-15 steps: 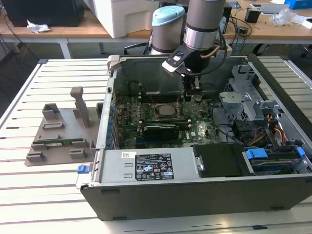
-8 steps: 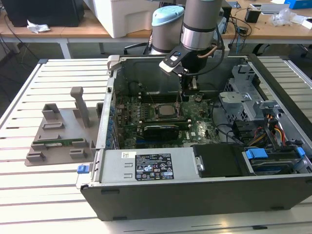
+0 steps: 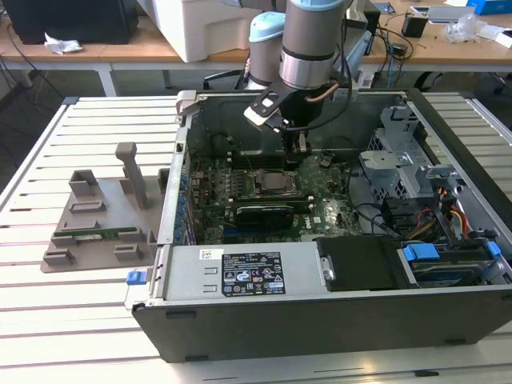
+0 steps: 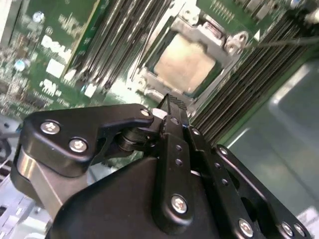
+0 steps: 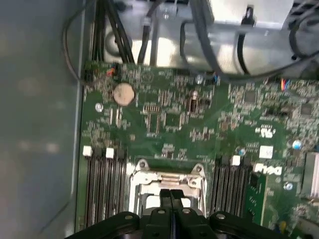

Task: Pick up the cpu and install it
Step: 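Close the cpu cover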

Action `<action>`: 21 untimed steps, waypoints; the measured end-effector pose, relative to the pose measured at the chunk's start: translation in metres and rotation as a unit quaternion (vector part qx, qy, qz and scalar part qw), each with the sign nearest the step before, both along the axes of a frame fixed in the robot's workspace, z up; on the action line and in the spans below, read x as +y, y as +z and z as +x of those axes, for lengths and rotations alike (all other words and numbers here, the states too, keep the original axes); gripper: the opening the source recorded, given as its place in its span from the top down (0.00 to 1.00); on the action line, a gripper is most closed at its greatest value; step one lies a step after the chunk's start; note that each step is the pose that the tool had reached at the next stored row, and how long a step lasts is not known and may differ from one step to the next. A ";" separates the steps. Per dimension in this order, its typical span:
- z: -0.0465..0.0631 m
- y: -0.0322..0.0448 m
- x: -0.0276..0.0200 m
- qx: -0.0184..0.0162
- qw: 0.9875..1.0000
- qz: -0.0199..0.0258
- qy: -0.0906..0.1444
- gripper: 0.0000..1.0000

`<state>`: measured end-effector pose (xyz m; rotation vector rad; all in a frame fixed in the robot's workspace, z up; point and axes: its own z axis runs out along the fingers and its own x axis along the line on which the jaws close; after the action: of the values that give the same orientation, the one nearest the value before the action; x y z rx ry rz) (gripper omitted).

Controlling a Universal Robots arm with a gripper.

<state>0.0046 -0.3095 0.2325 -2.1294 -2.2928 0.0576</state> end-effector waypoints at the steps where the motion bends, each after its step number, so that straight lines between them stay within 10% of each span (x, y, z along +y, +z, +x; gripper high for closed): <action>1: -0.003 -0.0020 0.0000 0.000 1.000 0.000 0.000 0.89; 10: -0.039 -0.0234 0.0000 0.000 1.000 0.000 0.000 0.89; 21: -0.039 -0.0226 0.0000 0.000 1.000 0.000 0.000 0.89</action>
<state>-0.0346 -0.3095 0.2099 -2.1292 -2.2929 0.0575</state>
